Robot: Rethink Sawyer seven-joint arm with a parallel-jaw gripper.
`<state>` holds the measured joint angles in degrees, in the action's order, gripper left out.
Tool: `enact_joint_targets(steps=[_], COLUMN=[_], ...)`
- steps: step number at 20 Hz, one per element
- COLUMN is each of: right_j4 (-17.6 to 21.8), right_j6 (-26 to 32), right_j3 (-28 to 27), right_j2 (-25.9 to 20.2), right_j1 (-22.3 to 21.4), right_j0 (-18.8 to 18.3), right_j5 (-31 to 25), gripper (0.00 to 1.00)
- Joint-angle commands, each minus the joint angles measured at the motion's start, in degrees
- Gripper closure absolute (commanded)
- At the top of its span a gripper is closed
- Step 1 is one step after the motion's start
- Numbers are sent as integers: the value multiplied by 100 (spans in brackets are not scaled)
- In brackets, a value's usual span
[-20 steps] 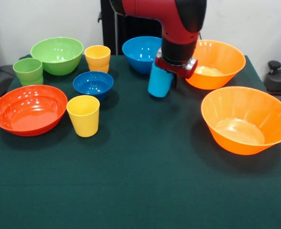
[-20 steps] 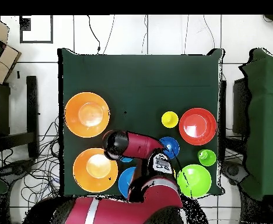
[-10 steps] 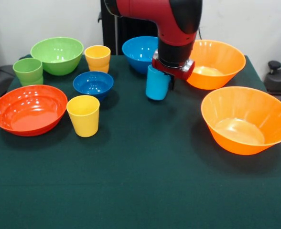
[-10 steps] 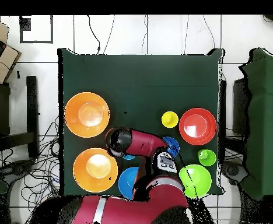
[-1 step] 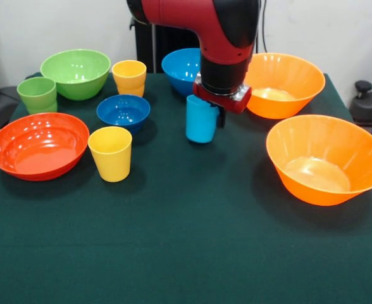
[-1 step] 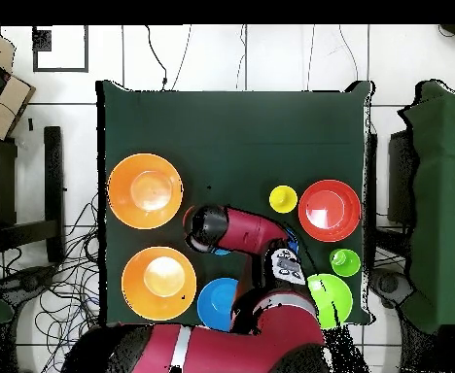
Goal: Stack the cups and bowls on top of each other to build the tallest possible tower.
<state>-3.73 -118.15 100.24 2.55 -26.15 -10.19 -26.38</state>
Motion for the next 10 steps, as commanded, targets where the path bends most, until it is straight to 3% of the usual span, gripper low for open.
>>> enact_joint_targets(steps=[1,10], right_j4=[-44,-41], right_j6=[-178,-165], right_j3=[-532,-671], right_j2=[-696,-733], right_j1=[186,315], right_j0=[-35,-39], right_j5=[-403,-432], gripper=[100,100])
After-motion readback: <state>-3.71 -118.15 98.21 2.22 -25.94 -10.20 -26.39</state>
